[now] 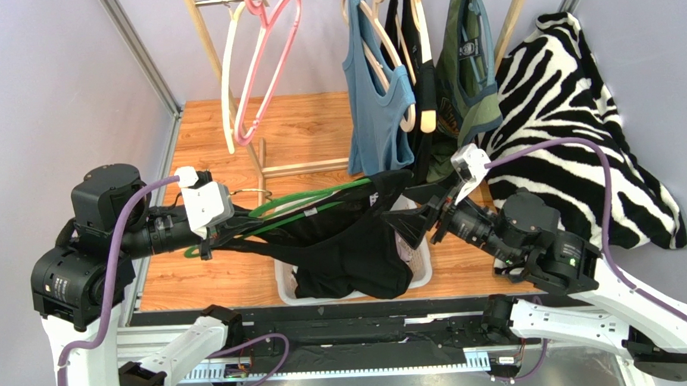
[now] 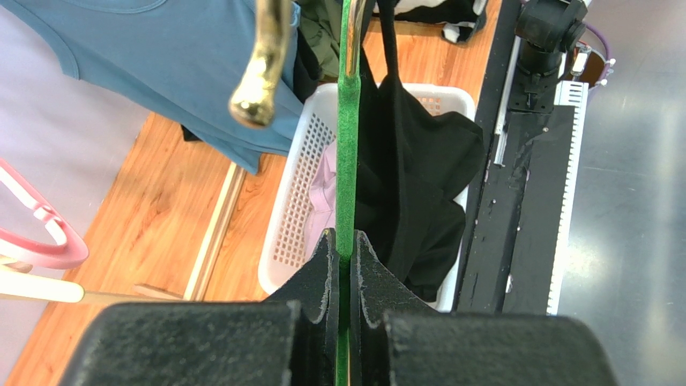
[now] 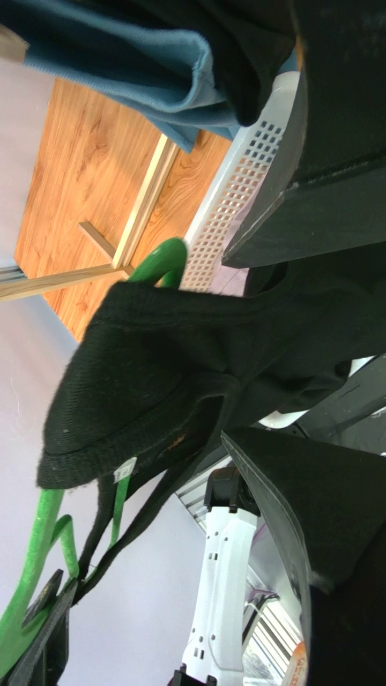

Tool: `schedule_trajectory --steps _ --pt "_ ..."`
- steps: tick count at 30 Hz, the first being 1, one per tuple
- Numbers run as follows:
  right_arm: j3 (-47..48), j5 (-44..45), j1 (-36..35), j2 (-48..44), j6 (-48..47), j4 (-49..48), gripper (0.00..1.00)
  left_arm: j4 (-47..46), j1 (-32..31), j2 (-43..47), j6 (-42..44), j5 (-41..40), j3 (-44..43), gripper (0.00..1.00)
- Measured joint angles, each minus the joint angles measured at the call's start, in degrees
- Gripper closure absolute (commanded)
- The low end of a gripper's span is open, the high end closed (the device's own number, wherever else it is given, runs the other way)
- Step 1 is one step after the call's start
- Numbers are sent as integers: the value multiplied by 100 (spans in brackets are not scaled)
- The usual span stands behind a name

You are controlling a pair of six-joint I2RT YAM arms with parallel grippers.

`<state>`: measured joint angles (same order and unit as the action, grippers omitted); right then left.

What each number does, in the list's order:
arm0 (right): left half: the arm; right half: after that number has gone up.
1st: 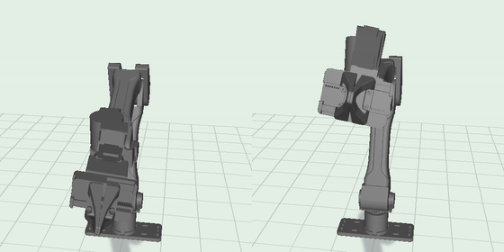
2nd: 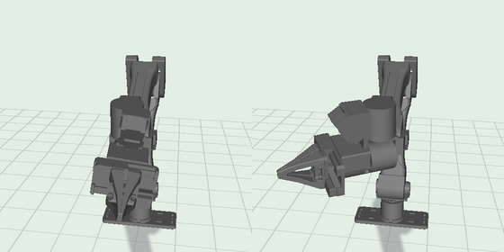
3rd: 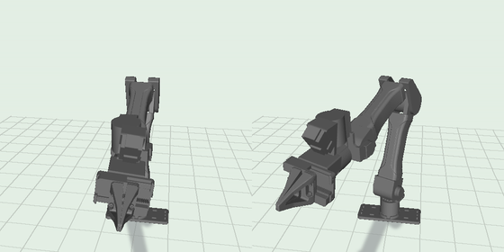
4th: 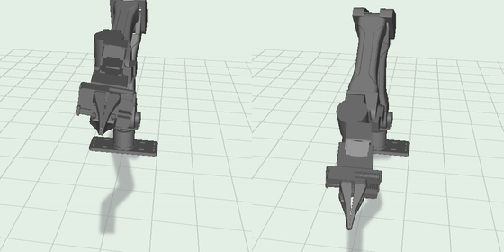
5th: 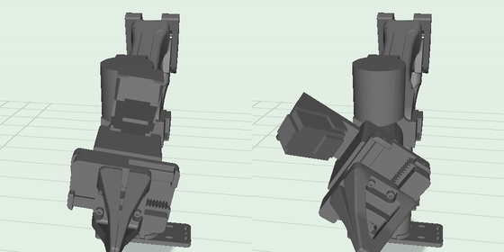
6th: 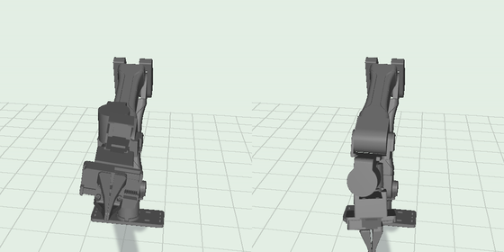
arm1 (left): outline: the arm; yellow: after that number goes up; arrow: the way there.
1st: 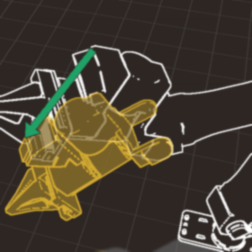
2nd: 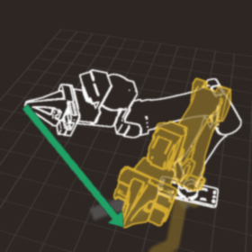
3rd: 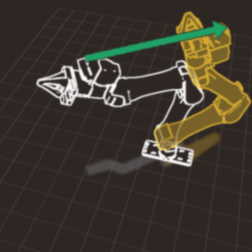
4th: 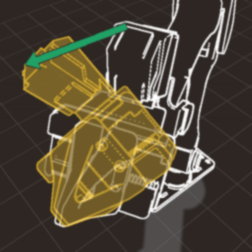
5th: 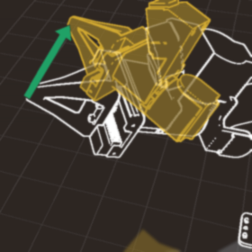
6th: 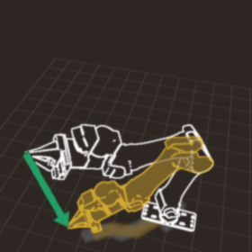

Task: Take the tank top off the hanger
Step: Hang the tank top on the hanger.

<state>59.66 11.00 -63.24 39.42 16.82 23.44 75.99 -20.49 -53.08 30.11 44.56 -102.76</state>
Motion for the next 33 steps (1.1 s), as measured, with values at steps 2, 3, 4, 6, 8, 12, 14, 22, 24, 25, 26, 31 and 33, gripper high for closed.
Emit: schedule_trajectory --steps 2,3,4,6,8,12,14,22,24,25,26,31,33 --pt "0 -2 0 114 -9 -131 43 0 0 0 0 -2 0 100" --pt "0 -9 0 151 -24 -170 48 0 0 0 0 -2 0 100" --pt "2 -17 0 190 -17 -214 63 0 0 0 0 -2 0 100" --pt "7 -24 0 249 -31 -291 80 -2 0 0 0 -2 0 100" --pt "11 -46 0 267 -37 -337 99 -2 0 0 0 -2 0 100" --pt "83 -44 0 238 20 -345 100 -7 0 7 0 -4 2 100" --pt "164 -39 0 201 33 -304 100 -13 0 17 0 -9 2 100" --pt "479 468 0 -295 -24 -140 100 -44 0 39 0 -28 2 100" --pt "597 778 0 -358 -46 -133 100 -44 0 39 2 -22 2 100" --pt "658 946 0 -356 -59 -136 100 -44 0 39 4 -9 2 100" --pt "704 1110 0 -337 -72 -136 100 -44 0 39 4 2 2 100" --pt "852 1915 0 -105 -195 -81 100 -4 0 37 33 140 -35 100" --pt "920 2116 2 24 -245 0 100 42 0 31 42 168 -94 100"
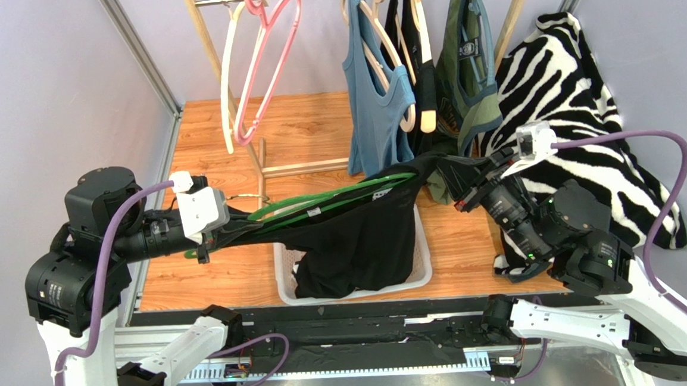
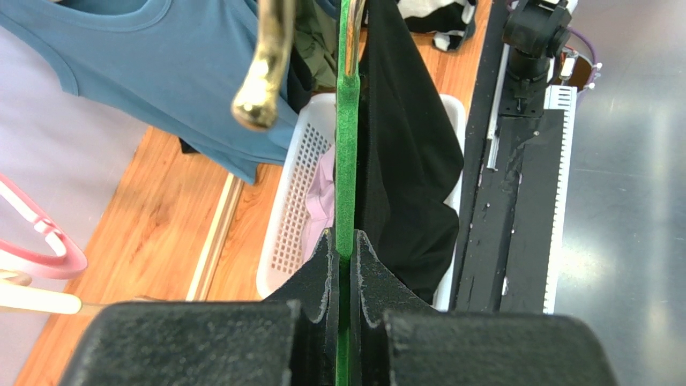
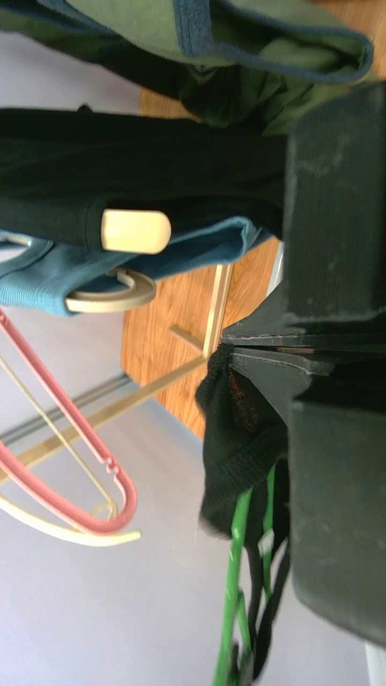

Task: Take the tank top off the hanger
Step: Hang the tank top on the hanger.

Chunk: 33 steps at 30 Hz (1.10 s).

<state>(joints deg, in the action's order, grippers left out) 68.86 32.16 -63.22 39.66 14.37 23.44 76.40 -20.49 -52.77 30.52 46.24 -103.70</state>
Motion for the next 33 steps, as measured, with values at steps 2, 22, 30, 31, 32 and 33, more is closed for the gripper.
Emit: schedule_trajectory --steps 2,22,30,31,32,33 --pt "55 173 11 122 -48 70 100 61 0 -11 7 26 -103 100" --pt "164 -1128 236 -168 -1027 1526 9 -17 -2 -872 125 164 -1051 100" --pt "2026 -2459 236 459 -1886 2391 12 0 -693 -1408 295 -116 -614 100" --pt "2190 -2551 236 588 -1982 2437 12 61 -815 -1408 341 -173 -533 100" --pt "2339 -2651 236 741 -2079 2441 12 101 -881 -1403 372 -201 -487 100" --pt "2457 -2739 236 911 -2186 2441 12 111 -957 -1381 415 -243 -415 100"
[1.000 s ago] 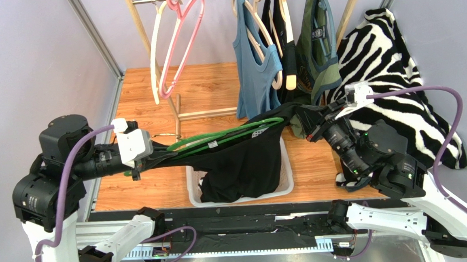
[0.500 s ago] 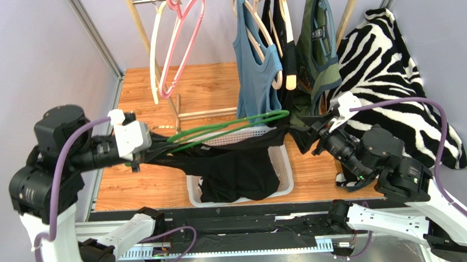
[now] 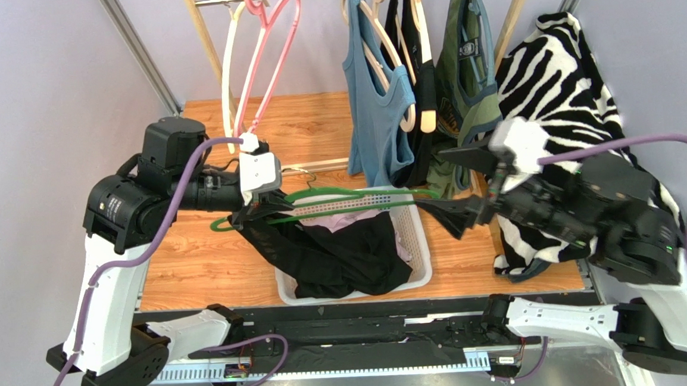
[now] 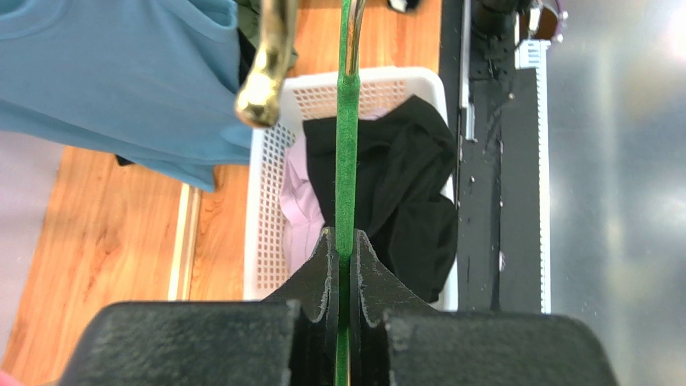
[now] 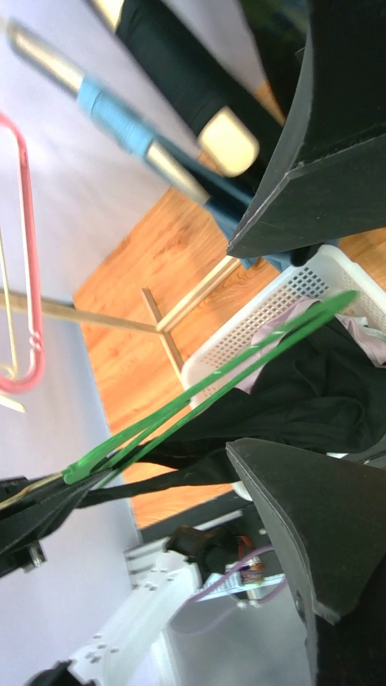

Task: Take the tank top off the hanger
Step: Hang the tank top on the hanger.

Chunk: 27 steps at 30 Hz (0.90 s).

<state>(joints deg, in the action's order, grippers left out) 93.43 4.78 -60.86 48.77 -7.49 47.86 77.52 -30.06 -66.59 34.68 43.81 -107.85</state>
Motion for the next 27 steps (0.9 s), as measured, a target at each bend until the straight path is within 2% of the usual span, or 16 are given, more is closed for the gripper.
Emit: schedule_trajectory --steps 10,19,22,24,25,26,27 --pt "57 -890 4 1241 -619 155 21 114 -295 85 264 -83 131 100" --pt "11 -1298 2 1294 -732 219 42 114 -509 127 426 -20 131 100" --pt "-131 -1423 2 1294 -693 201 53 116 -511 175 431 63 131 100" --pt "-243 -1499 2 1298 -636 203 67 114 -511 199 431 94 129 100" --pt "-295 -1539 2 1303 -599 212 88 116 -511 205 431 101 129 100" --pt "-332 -1563 2 1305 -566 212 97 116 -511 205 431 107 129 98" --pt "-352 -1598 2 1305 -581 219 100 111 -509 205 420 90 129 89"
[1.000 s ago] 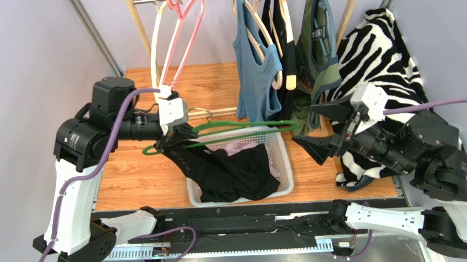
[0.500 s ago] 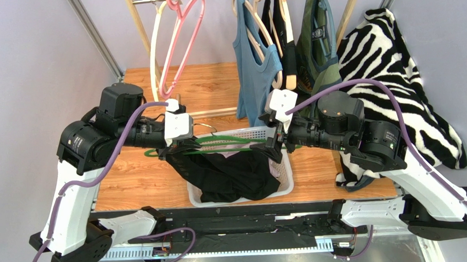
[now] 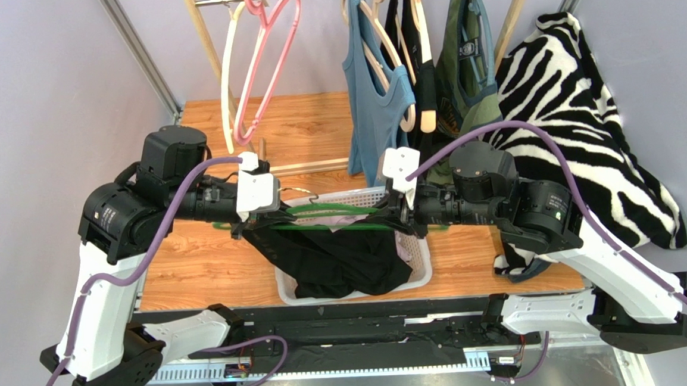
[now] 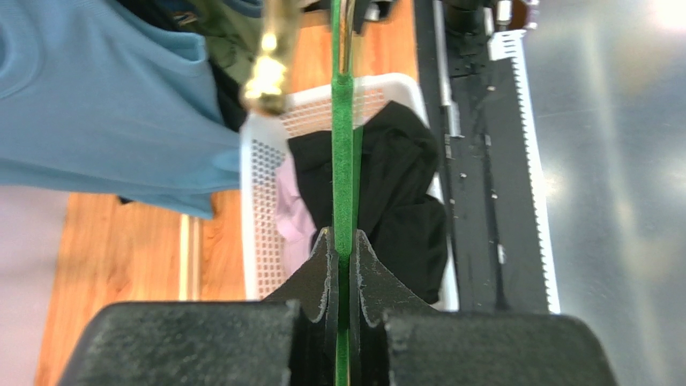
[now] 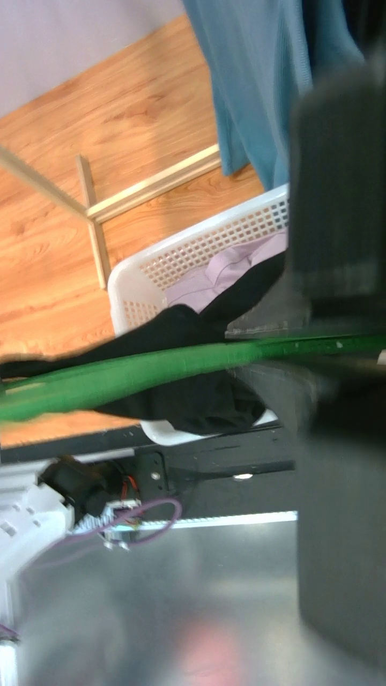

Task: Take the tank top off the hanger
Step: Hang the tank top on the hanger.

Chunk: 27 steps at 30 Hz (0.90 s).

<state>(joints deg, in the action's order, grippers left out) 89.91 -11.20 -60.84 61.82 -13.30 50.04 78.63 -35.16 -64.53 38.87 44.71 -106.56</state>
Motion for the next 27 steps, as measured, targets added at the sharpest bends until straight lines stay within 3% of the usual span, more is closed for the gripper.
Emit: schedule_trajectory --steps 1,3,4,6,7,16,21,27 --pt "-2 -109 -11 0 28 35 100 -37 2 0 -15 -55 0 69" --pt "-2 -210 -63 -13 76 55 100 -122 4 11 -155 -136 20 41" --pt "-2 -214 -74 -26 122 50 100 -190 7 35 -179 -188 48 32" --pt "-11 -76 -46 -87 225 39 100 -407 -13 144 -437 -428 144 25" --pt "-11 22 -35 -131 304 35 100 -511 -17 199 -564 -614 155 8" --pt "-13 922 -9 -831 688 37 100 -1451 127 804 -1220 -2288 319 6" --pt "-13 1141 -9 -1027 859 28 100 -1805 223 1217 -1499 -2494 1189 7" --pt "-13 1174 -9 -1064 1012 28 100 -2109 232 881 -1934 -2470 1703 11"
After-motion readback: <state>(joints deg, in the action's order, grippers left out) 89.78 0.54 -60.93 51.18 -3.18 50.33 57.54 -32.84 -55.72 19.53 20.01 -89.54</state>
